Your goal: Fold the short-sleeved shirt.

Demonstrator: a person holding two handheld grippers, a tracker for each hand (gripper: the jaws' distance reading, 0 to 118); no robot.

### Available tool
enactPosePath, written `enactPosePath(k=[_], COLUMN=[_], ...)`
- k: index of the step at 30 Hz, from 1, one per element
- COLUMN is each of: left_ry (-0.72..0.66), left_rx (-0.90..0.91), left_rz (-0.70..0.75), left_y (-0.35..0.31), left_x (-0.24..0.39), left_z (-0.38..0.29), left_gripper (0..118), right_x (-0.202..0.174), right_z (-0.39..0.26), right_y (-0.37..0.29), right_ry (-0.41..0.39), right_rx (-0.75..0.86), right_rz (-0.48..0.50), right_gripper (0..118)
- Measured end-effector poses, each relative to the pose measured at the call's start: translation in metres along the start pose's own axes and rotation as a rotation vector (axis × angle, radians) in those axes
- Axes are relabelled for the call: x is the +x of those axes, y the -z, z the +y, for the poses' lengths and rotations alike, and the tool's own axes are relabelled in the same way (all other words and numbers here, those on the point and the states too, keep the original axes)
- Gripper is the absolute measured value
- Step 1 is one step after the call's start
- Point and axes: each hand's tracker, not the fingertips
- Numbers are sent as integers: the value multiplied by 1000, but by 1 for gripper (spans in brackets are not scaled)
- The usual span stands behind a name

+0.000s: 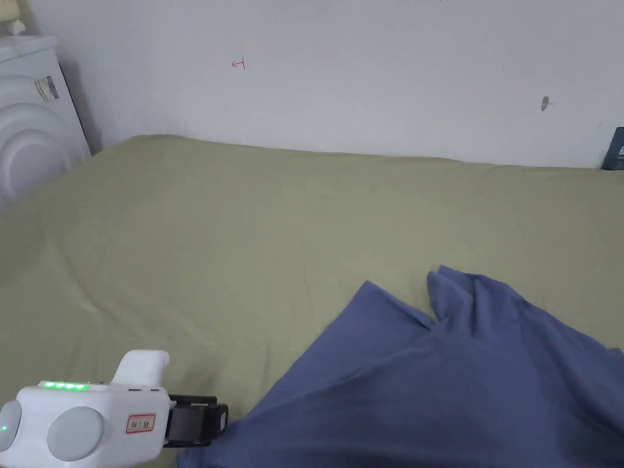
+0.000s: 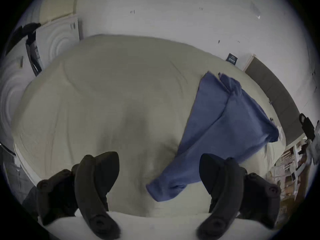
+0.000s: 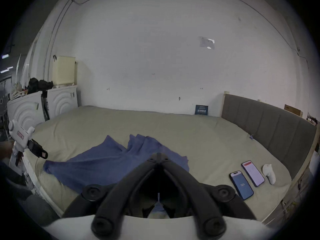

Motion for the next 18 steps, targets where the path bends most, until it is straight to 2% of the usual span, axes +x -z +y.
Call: enactPosePath(k=[8,10,11,12,13,14,16,18], left_ry=[16,55,69,54,21,7,42,44], left_rx=[-93,-52,-33,-10,14,12,-40,-27], left_rz=[38,135,127,96,33,19,86,69], left_y=[31,28,25,20,18,19,26,28], left_x=[13,19,19,16,17,17,19,17], left_z=[-23,-30,-30,-30,-29,-30,-28,-28], left_gripper=[96,74,61,41,7,2,2,2], right_x=[-6,-5,-3,-1,1,6,13,19], right_z=[4,7,10,14,19,26,43,66], right_y=[19,29,37,48,62,83,126,184], right_ry=[41,37,31,22,13,-8,-41,-106], right_rx=[-47,-59,-73,-94,-130,-175,-265,-369], right_rz=[52,57,65,79,101,111,127,179], right_gripper=[0,0,0,0,0,0,0,0])
